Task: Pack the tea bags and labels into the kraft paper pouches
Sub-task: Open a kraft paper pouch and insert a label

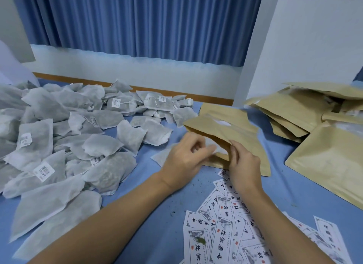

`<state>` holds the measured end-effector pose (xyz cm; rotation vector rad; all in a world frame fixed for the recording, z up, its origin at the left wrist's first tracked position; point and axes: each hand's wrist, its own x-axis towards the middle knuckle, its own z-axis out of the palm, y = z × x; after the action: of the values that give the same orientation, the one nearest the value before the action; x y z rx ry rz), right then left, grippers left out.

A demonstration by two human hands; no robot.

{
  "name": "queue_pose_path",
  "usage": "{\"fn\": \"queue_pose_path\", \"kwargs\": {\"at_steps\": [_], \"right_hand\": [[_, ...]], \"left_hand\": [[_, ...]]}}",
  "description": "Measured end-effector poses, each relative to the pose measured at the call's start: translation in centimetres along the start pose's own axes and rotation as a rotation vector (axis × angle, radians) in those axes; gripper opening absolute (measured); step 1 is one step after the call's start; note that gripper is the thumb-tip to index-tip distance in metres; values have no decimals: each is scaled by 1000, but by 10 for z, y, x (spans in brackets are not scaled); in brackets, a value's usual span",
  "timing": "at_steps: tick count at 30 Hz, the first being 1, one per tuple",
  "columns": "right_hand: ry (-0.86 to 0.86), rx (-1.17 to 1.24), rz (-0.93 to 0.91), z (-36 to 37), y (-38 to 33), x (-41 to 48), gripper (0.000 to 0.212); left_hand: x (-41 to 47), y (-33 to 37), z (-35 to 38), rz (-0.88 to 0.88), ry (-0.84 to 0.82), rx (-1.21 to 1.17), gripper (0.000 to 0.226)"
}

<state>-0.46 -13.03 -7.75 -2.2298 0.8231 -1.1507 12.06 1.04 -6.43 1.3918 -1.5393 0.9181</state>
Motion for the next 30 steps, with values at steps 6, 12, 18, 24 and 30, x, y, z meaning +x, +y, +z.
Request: {"fn": "queue_pose_path", "kwargs": {"at_steps": [6,12,18,24,30], "right_hand": [[-11,25,-57,2,-6,-3,32],[-14,97,-99,2,-14,-8,31],[0,102,-132,-2,-11,-5,31],[-26,153,-142,0,-7,-6,31],[-29,76,-43,-4,-1,-1,35]], "left_hand": [[-7,8,13,42,-430,178,15],[7,-10,43,-342,-585,77,38],[40,-35,89,-758,-697,-147,22],[19,-5,78,-517,-537,129,33],[13,12,37,-411,4,298,26]]}}
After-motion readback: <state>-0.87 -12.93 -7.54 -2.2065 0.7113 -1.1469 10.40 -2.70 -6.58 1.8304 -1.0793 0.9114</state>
